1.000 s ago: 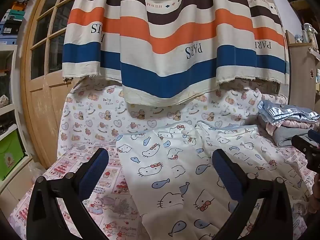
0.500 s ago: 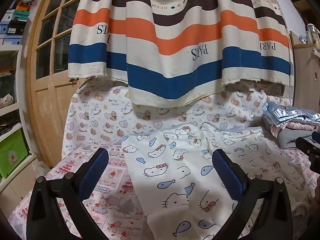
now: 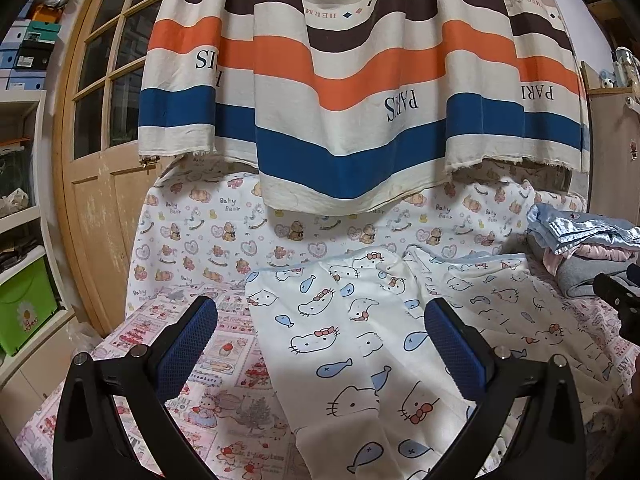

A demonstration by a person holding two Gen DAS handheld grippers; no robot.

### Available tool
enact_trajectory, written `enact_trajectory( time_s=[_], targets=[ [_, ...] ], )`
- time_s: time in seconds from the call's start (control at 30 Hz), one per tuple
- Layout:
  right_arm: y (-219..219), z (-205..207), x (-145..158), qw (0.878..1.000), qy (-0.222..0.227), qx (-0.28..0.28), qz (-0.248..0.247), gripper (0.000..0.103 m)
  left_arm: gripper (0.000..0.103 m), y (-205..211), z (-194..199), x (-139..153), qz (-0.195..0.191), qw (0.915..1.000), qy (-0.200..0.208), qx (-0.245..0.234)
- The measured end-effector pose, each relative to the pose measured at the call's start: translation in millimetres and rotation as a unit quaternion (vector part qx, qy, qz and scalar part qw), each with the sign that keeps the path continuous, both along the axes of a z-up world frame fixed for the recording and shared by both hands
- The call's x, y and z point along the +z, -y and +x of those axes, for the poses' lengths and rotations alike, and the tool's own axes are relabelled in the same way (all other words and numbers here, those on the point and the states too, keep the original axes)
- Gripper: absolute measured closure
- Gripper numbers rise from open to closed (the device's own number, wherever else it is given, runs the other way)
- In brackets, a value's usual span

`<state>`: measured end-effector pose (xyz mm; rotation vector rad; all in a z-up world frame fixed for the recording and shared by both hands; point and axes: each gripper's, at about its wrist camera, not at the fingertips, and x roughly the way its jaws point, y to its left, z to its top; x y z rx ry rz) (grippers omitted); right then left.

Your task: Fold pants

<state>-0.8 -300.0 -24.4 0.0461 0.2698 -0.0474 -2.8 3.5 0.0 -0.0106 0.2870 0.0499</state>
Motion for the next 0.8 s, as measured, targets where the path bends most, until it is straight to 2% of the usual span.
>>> enact_trajectory(
  time_s=[0.8],
  targets=[
    [0.1, -0.3, 0.6, 1.0, 0.003, -0.004, -0.001, 0.001, 0.0, 1.6, 0.6, -0.9, 0.005, 1.0, 0.001, -0.001]
  ],
)
